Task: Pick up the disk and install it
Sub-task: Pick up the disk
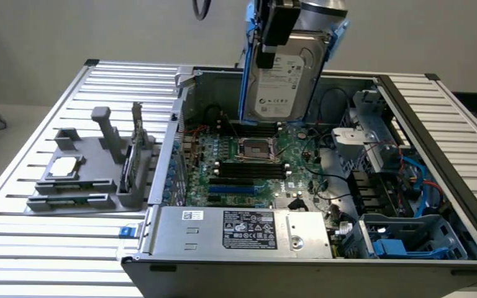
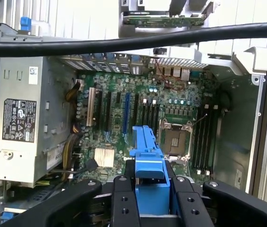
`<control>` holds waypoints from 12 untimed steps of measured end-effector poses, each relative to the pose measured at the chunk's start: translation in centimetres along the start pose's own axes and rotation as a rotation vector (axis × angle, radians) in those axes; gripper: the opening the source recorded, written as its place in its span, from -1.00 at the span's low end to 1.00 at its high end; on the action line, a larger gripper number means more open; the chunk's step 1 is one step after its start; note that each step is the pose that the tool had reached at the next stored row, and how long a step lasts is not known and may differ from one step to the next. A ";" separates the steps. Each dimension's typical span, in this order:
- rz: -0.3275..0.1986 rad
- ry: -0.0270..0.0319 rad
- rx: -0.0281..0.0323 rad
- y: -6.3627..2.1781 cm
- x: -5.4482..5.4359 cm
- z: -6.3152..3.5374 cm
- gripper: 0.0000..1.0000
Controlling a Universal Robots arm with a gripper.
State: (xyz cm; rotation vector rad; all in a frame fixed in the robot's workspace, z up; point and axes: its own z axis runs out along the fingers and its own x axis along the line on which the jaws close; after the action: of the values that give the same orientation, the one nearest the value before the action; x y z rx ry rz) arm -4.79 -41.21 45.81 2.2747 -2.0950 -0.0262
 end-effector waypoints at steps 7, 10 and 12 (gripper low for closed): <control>0.000 -0.0063 0.0039 -1.49 1.4 -0.04 -0.35; 0.000 -0.0083 0.0049 -2.16 2.1 -0.06 -0.35; 0.000 -0.0094 0.0053 -2.57 2.5 -0.07 -0.35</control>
State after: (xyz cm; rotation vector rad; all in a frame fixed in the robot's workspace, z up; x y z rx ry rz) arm -2.03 -43.48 45.81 2.2824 -2.1018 -0.0314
